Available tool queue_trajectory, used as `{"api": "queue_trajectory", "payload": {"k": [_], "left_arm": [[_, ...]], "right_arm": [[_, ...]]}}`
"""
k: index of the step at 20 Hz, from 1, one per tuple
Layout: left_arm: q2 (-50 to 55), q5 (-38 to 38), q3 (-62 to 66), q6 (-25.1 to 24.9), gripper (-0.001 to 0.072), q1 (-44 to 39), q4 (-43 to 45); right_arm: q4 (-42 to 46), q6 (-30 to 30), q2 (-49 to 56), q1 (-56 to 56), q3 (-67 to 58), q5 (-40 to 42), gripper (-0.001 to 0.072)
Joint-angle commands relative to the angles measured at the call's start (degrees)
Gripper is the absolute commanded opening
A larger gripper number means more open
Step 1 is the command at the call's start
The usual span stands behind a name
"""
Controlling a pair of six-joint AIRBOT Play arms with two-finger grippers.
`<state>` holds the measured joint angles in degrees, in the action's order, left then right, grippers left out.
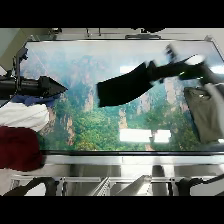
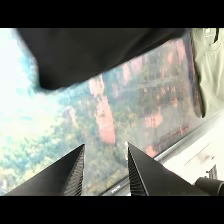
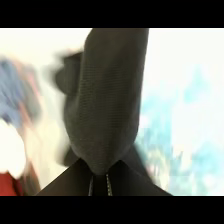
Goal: Fold the shirts.
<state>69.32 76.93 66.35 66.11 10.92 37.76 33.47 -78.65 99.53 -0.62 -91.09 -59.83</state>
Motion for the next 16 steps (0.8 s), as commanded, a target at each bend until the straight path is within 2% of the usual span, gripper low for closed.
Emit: {"api": "queue_trajectory", "payload": {"k": [1,4,6,10,16], "left_arm": [[-0.04,0.0,-0.02,-0.04,0.028,0.04,0.04],[-0.04,-0.26,-0.02,-0.04,0.028,0.04,0.04],[-0.04,-0.61,-0.02,-0.07,0.028,0.04,0.09],[-0.04,-0.96,-0.02,-0.09,0.028,0.04,0.26],[-0.04,-1.05,-0.02,-0.11,0.028,0.04,0.31]], "right_arm": [[4.94,-6.34,-10.73,-10.62,-0.04,2.86,0.0013],[12.35,-16.74,-14.05,-22.12,-0.04,2.14,0.0013],[12.83,-23.08,-14.95,-29.09,-0.04,-0.66,0.0012],[12.94,-27.69,-16.76,-37.83,-0.04,-7.21,0.0013],[16.06,-31.17,-16.92,-39.8,-0.02,-11.39,0.0014]]}}
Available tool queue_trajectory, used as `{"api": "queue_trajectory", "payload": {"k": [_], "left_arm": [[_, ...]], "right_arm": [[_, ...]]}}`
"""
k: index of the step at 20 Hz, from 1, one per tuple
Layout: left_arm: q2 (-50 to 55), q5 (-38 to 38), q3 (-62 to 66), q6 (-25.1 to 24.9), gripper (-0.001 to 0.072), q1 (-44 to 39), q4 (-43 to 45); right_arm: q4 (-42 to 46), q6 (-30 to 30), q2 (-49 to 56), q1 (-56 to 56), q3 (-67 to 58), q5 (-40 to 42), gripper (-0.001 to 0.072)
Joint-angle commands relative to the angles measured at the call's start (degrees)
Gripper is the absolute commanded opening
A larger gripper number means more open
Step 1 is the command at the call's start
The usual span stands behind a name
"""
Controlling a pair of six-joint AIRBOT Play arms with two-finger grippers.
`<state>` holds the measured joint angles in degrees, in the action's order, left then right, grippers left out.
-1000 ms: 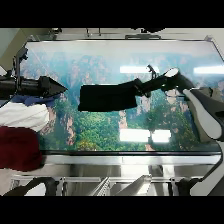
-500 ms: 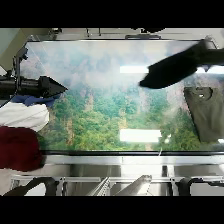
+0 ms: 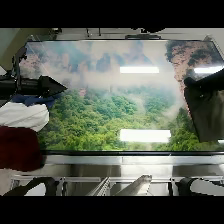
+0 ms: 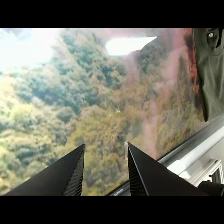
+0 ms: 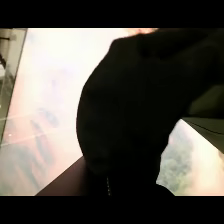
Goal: Fold the shirts.
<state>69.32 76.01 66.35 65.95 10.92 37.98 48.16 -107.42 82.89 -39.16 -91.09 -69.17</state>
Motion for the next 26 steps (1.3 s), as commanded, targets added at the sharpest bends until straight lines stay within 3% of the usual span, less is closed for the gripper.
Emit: {"api": "queue_trajectory", "payload": {"k": [1,6,11,17,23,24,25,26], "left_arm": [[-0.04,-0.13,-0.02,0.04,0.028,0.04,0.11],[-0.04,-0.15,-0.02,0.02,0.028,0.0,0.42],[-0.04,-0.11,-0.02,0.04,0.028,-0.07,3.08],[-0.04,-0.13,-0.02,0.04,0.028,-0.13,3.02],[-0.04,-0.15,-0.02,0.04,0.0279,-0.13,2.95],[-0.04,-0.13,-0.02,0.04,0.028,-0.13,2.95],[-0.04,-0.07,-0.02,0.04,0.028,-0.13,2.97],[-0.04,-0.04,-0.02,0.04,0.028,-0.11,2.97]], "right_arm": [[0.44,-2.38,-0.39,-1.53,-0.02,-2.03,0.0014],[-12.31,3.21,-1.88,-3.63,-0.04,2.03,0.0014],[-12.74,5.46,-5.14,-7.85,-0.02,1.05,0.0014],[14.47,4.35,-6.56,-9.33,2.08,-13.46,0.0012],[18.6,10.12,-8.63,-9.4,17.49,-14.25,0.0029],[21.07,9.88,-8.63,-9.4,19.08,-14.27,0.0189],[23.5,9.7,-8.63,-9.4,20.33,-14.51,0.0605],[25.38,9.25,-8.63,-9.4,21.0,-15.1,0.0699]]}}
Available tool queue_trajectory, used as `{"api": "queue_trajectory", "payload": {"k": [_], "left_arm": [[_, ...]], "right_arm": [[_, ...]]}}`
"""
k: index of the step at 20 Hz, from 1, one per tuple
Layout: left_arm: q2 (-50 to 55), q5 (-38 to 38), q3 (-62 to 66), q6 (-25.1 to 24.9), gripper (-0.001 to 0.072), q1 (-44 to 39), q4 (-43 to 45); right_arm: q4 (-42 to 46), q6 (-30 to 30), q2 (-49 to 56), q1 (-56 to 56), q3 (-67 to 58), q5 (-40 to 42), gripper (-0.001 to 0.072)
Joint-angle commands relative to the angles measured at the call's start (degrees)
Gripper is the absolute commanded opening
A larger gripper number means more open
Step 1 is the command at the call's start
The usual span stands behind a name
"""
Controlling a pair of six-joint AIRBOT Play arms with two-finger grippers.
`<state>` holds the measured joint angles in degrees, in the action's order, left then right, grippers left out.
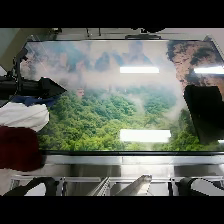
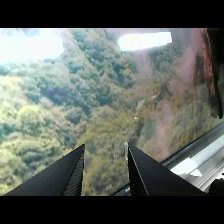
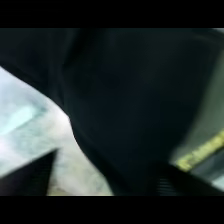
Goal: Fold the shirts.
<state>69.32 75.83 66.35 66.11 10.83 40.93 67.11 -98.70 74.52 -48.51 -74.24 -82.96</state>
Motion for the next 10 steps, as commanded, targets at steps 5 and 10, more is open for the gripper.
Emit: {"api": "queue_trajectory", "payload": {"k": [5,10], "left_arm": [[-0.04,0.11,-0.02,-0.07,0.028,-0.04,-0.04],[-0.04,0.11,-0.02,-0.07,0.028,-0.04,-0.04]], "right_arm": [[8.79,-2.64,-1.92,-0.04,3.8,-1.14,0.0699],[8.9,-4.81,-8.61,0.15,3.82,-3.93,0.0699]]}}
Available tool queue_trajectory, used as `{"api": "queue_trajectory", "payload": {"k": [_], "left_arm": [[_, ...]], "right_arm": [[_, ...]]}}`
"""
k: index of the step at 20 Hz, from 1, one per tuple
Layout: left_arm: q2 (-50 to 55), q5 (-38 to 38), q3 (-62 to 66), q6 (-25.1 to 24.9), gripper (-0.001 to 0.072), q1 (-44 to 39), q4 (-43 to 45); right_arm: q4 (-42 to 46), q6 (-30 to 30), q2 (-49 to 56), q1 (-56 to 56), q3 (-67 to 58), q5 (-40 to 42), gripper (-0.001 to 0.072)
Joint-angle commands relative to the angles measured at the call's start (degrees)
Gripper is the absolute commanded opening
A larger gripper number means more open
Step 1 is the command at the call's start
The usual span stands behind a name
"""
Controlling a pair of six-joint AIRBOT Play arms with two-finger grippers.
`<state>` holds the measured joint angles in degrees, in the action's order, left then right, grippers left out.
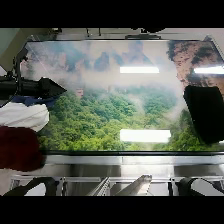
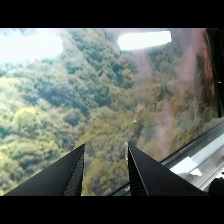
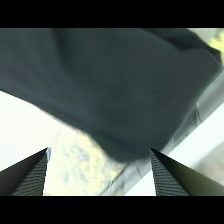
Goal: Fold the shirts.
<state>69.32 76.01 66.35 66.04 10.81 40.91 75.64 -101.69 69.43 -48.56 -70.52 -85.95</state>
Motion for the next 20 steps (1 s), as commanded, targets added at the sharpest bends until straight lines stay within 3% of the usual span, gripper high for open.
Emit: {"api": "queue_trajectory", "payload": {"k": [1,5,6,7,13,20], "left_arm": [[-0.04,-0.07,-0.02,0.0,0.028,-0.02,-0.04],[-0.07,0.72,-0.02,0.0,0.0272,-0.02,-0.57],[-0.04,1.49,-0.02,-0.02,0.0089,-0.02,-0.59],[-0.09,2.12,0.0,-0.17,0.0008,-0.02,-0.68],[-6.27,8.44,-1.2,0.74,0.0006,-3.45,-3.1],[-26.49,-0.2,-23.45,7.39,0.0006,-17.7,-2.99]], "right_arm": [[-0.85,-1.68,-5.33,0.7,0.11,0.61,0.0699],[-2.97,0.83,-10.43,3.8,0.44,2.16,0.0698],[-3.63,2.25,-11.47,5.22,0.87,1.55,0.0698],[-4.87,3.61,-12.46,6.71,1.51,1.38,0.0698],[-16.17,6.82,-21.59,21.9,11.08,1.03,0.0698],[-22.69,3.85,-36.3,48.26,35.58,11.52,0.0692]]}}
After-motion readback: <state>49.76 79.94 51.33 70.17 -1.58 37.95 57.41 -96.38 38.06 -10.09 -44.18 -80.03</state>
